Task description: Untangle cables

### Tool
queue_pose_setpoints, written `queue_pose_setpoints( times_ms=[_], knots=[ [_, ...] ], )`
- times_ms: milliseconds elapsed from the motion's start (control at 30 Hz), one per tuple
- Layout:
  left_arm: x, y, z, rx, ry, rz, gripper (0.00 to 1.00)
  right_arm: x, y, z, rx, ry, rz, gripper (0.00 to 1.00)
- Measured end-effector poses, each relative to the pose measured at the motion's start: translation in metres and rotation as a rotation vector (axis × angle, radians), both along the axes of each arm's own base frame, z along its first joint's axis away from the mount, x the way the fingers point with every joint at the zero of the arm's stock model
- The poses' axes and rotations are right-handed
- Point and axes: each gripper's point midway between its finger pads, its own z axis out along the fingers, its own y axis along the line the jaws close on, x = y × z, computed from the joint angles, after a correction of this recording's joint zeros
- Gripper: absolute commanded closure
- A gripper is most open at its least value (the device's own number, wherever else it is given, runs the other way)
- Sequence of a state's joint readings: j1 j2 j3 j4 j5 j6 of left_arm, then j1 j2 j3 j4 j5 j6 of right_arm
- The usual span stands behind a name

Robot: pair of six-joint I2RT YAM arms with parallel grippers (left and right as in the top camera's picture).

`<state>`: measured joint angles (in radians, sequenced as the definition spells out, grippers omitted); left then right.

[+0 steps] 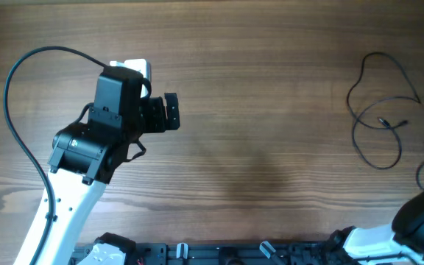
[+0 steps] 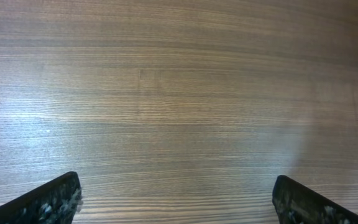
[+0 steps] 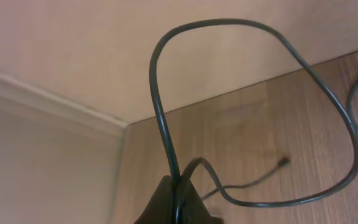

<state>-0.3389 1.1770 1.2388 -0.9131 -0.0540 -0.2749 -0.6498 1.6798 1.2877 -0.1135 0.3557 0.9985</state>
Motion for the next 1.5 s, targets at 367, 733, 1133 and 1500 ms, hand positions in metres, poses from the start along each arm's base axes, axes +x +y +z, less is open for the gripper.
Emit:
queue_pose_setpoints(
  times_ms=[367, 733, 1133, 1500],
  knots=[
    [0.000, 0.000, 0.000, 0.000, 0.000, 0.000, 0.00, 0.010, -0.042, -0.078, 0.041, 0.029, -0.050, 0.83],
    [0.000, 0.000, 0.000, 0.000, 0.000, 0.000, 0.00, -0.025, -0.035, -0.160, 0.267, 0.204, -0.056, 0.00],
    [0.000, 0.000, 0.000, 0.000, 0.000, 0.000, 0.00, -0.009, -0.004, -0.103, 0.251, 0.180, 0.251, 0.00],
    [0.000, 0.000, 0.000, 0.000, 0.000, 0.000, 0.00, -0.050, 0.091, 0.008, 0.205, 0.219, 0.498, 0.00]
  ],
)
